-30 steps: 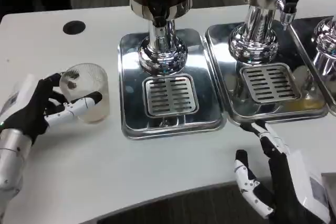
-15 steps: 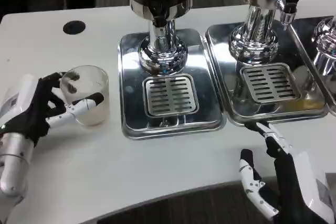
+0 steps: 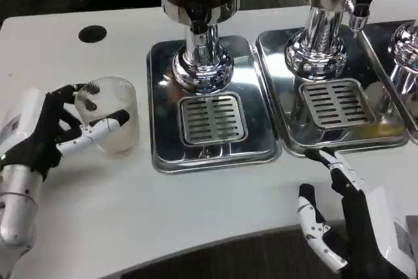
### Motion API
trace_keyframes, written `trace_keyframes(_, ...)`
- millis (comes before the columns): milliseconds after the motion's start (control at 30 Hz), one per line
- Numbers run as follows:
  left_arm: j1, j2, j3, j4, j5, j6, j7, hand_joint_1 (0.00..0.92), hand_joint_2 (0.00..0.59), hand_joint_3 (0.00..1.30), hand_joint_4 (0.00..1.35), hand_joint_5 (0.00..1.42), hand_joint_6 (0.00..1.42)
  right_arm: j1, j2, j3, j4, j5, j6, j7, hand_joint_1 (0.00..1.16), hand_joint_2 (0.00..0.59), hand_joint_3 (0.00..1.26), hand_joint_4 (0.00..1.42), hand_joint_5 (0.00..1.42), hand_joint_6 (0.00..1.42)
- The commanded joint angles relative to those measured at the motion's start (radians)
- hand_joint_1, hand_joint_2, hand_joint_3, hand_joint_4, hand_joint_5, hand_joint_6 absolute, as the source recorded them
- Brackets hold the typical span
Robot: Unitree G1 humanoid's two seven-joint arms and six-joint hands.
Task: Grasp the cup under the faucet to collect the drink, then remove the cup.
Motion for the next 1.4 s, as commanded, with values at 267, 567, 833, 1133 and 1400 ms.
trace_keyframes(267,-0.088,-0.037,0.004,-0.042,-0.022,-0.043,-0.044,0.357,0.221,0.44,0.51,0.79,1.09,0.021,0.025,-0.007,-0.001,0.002,-0.029,-0.016,0.44,0.499,0.24,0.13,0.12,0.27)
trace_keyframes(567,-0.156,-0.088,-0.04,-0.012,0.002,0.007,-0.082,0.353,0.219,0.44,0.51,0.79,1.09,0.02,0.036,-0.007,0.006,-0.004,-0.038,-0.028,0.43,0.499,0.24,0.13,0.13,0.27)
trace_keyframes(833,-0.202,-0.131,-0.071,0.017,0.022,0.051,-0.101,0.352,0.219,0.45,0.52,0.79,1.1,0.026,0.046,-0.003,0.005,-0.008,-0.045,-0.045,0.43,0.499,0.24,0.14,0.13,0.27)
trace_keyframes(1133,-0.237,-0.173,-0.106,0.045,0.037,0.096,-0.101,0.352,0.219,0.45,0.52,0.78,1.1,0.036,0.057,-0.005,0.001,-0.013,-0.044,-0.057,0.43,0.499,0.24,0.14,0.14,0.27)
trace_keyframes(1400,-0.258,-0.205,-0.134,0.068,0.066,0.136,-0.087,0.349,0.217,0.45,0.51,0.77,1.06,0.051,0.069,-0.004,-0.006,-0.019,-0.042,-0.066,0.43,0.499,0.24,0.15,0.15,0.27)
